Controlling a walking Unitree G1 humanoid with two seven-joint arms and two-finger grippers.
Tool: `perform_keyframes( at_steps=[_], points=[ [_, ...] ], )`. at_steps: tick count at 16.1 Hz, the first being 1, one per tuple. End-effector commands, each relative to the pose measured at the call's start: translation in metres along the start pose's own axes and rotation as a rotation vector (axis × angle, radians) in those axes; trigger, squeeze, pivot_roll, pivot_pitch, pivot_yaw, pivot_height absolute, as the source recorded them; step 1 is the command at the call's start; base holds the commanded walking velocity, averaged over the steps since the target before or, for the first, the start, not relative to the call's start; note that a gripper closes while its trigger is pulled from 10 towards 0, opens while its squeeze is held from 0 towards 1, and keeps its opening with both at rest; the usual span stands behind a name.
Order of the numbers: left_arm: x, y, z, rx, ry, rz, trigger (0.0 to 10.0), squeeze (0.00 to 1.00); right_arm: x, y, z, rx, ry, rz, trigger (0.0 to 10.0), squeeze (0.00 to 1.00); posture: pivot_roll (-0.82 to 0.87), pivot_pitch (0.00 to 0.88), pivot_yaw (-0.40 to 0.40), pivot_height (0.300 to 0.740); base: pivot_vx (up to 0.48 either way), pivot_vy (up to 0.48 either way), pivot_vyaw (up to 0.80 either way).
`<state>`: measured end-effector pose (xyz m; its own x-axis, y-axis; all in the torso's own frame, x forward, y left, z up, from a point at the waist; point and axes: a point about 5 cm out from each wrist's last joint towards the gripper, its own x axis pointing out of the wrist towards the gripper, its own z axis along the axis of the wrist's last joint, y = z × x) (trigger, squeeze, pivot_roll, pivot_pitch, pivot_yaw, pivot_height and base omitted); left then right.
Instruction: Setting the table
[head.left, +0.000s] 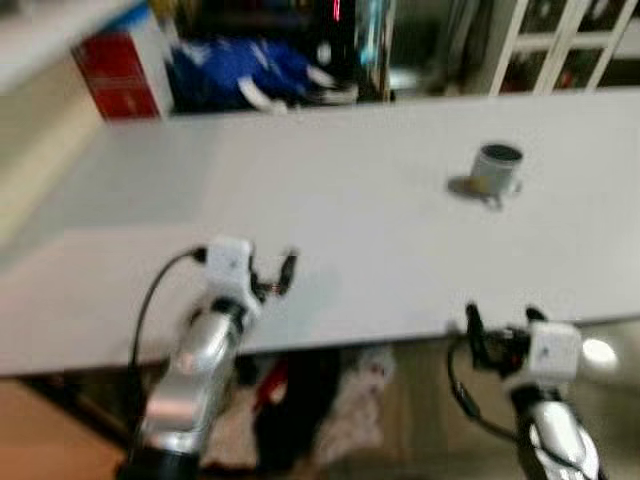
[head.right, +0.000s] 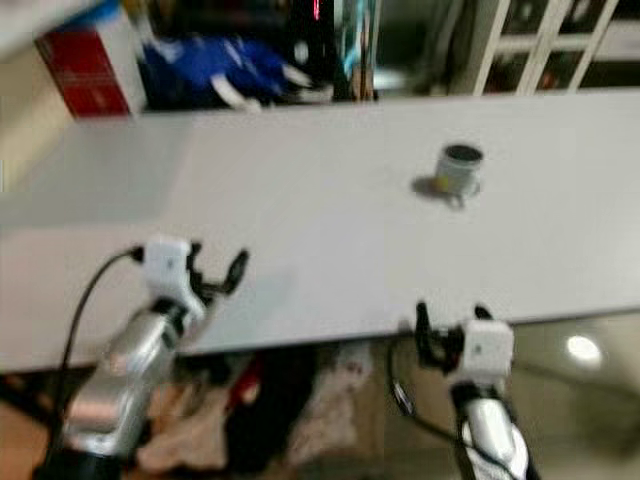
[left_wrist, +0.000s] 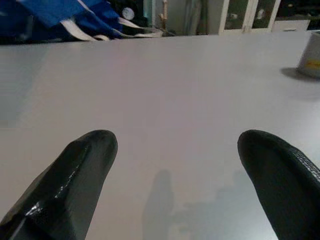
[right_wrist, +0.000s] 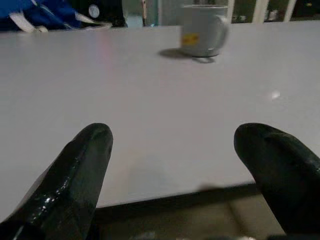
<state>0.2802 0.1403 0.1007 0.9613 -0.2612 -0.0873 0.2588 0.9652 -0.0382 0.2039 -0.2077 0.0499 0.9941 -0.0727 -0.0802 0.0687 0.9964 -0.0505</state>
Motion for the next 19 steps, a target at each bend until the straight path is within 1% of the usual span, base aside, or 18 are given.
perform_keyframes(
  at_steps=[1, 3, 6, 9, 10, 11, 12, 13, 15, 16, 17, 19],
  points=[
    [-0.002, 0.012, -0.003, 0.000, 0.023, 0.037, 10.0, 0.00, 0.003, 0.006, 0.006, 0.007, -0.016, 0.015, 10.0, 0.00, -0.07, 0.000, 0.035, 0.727, 0.000, 0.480, 0.00],
    [-0.001, 0.012, -0.001, 0.000, 0.020, 0.041, 10.0, 0.00, 0.004, 0.006, 0.005, 0.007, -0.010, 0.020, 10.0, 0.00, -0.07, 0.000, 0.033, 0.727, 0.000, 0.480, -0.80],
    [-0.002, 0.008, -0.002, -0.009, 0.018, 0.040, 10.0, 0.00, 0.007, 0.006, 0.004, 0.006, -0.012, 0.021, 10.0, 0.00, -0.06, 0.000, 0.028, 0.727, 0.000, 0.480, 0.00],
    [-0.003, 0.006, 0.000, 0.008, 0.009, 0.048, 10.0, 0.00, 0.011, 0.007, 0.002, 0.004, -0.006, 0.034, 10.0, 0.00, -0.05, 0.000, 0.024, 0.727, 0.000, 0.480, 0.00],
    [-0.003, 0.006, 0.002, 0.017, -0.001, 0.051, 10.0, 0.00, 0.015, 0.006, 0.008, 0.006, -0.040, 0.035, 10.0, 0.00, -0.04, 0.000, 0.025, 0.727, 0.000, 0.480, 0.00],
    [-0.003, 0.009, 0.002, 0.008, 0.001, 0.060, 10.0, 0.00, 0.021, 0.005, 0.017, 0.000, -0.078, 0.041, 10.0, 0.00, -0.04, 0.000, 0.025, 0.727, 0.000, 0.480, 0.00],
    [-0.002, 0.011, 0.002, 0.007, -0.003, 0.065, 10.0, 0.00, 0.033, 0.002, 0.028, -0.020, -0.119, 0.034, 10.0, 0.00, -0.05, 0.000, 0.024, 0.727, 0.000, 0.480, 0.00],
    [-0.001, 0.012, 0.004, 0.010, -0.009, 0.062, 10.0, 0.00, 0.035, 0.000, 0.031, -0.019, -0.130, 0.025, 10.0, 0.00, -0.05, 0.000, 0.021, 0.727, 0.000, 0.480, 0.00],
    [0.001, 0.013, 0.009, 0.001, -0.026, 0.066, 10.0, 0.00, 0.036, 0.002, 0.032, -0.015, -0.135, 0.023, 10.0, 0.00, -0.05, 0.000, 0.017, 0.727, 0.000, 0.480, 0.00],
    [0.002, 0.012, 0.010, -0.013, -0.031, 0.069, 10.0, 0.00, 0.034, 0.008, 0.030, -0.007, -0.126, 0.037, 10.0, 0.00, -0.05, 0.000, 0.010, 0.727, 0.000, 0.480, 0.00],
    [0.000, 0.006, 0.009, -0.022, -0.032, 0.060, 10.0, 0.00, 0.030, 0.013, 0.025, -0.005, -0.105, 0.055, 10.0, 0.00, -0.05, 0.000, 0.008, 0.727, 0.000, 0.480, 0.00],
    [0.000, 0.003, 0.008, -0.020, -0.032, 0.056, 10.0, 0.00, 0.029, 0.014, 0.022, -0.004, -0.097, 0.061, 10.0, 0.00, -0.05, 0.000, 0.007, 0.727, 0.000, 0.480, 0.00]
  ],
)
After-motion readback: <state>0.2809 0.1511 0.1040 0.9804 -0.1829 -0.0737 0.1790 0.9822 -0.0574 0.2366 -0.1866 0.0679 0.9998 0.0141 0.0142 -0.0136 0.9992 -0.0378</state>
